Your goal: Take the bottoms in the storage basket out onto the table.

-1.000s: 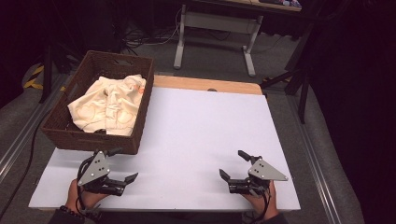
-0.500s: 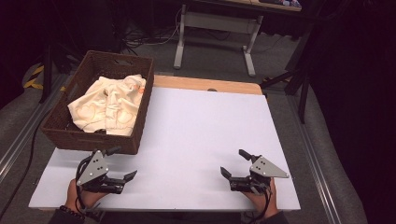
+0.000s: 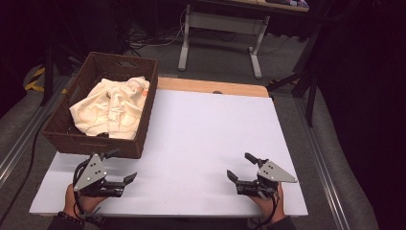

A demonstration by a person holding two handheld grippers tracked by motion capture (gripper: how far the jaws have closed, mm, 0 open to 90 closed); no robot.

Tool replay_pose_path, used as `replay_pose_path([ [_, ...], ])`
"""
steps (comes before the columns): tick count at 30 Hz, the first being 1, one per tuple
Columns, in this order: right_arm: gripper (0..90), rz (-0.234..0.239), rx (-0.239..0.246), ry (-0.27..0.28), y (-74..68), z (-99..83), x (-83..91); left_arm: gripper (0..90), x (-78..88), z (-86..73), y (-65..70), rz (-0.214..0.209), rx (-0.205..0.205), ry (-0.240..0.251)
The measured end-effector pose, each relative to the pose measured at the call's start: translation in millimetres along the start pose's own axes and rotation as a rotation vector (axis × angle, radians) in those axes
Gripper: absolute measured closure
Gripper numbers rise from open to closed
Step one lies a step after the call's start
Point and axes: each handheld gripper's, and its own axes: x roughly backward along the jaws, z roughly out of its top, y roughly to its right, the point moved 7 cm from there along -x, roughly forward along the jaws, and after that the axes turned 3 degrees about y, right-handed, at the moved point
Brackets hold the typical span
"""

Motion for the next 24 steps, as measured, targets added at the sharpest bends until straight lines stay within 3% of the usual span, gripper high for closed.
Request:
replay_pose_path([
  [18, 12.7, 0.005, 0.004, 0.003, 0.2, -0.5, -0.4, 11.8, 7.0, 2.3, -11.5, 0.03, 0.002, -0.005],
  [24, 12.4, -0.002, 0.005, 0.004, 0.7, -0.5, -0.4, 11.6, 8.9, 3.9, -15.5, 0.039, 0.022, 0.006],
])
